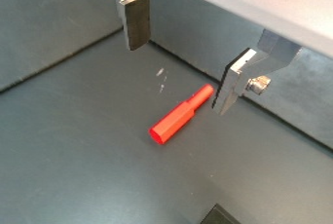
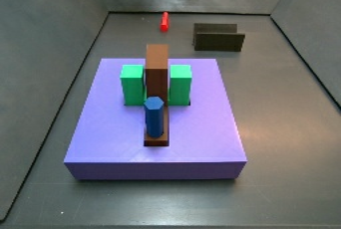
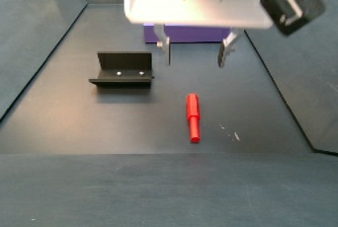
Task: Pick up the red object. Move up. Place the red object on the fixture. Regrasp the red object. Move to above the board. Insert the red object.
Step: Pick up the red object.
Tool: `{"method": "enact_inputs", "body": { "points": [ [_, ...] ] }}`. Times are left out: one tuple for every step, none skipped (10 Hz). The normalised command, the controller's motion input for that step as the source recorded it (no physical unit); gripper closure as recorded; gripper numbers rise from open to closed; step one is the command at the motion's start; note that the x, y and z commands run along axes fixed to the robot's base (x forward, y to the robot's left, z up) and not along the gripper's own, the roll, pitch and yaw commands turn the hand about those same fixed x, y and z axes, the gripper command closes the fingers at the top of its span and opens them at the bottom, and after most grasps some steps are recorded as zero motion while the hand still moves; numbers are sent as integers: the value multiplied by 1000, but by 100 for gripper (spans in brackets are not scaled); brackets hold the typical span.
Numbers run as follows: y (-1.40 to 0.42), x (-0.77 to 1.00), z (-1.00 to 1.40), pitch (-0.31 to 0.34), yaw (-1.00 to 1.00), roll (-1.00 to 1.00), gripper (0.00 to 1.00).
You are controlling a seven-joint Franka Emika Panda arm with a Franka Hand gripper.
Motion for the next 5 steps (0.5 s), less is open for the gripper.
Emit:
{"method": "enact_inputs", "body": {
  "points": [
    [63,0,-691,-217,0,-63,0],
    [26,34,-666,-219,0,-101,0],
    [11,49,-603,-226,0,-170,0],
    [46,34,-529,-220,0,-223,0],
    [106,17,-429,-216,0,-293,0]
  ]
}}
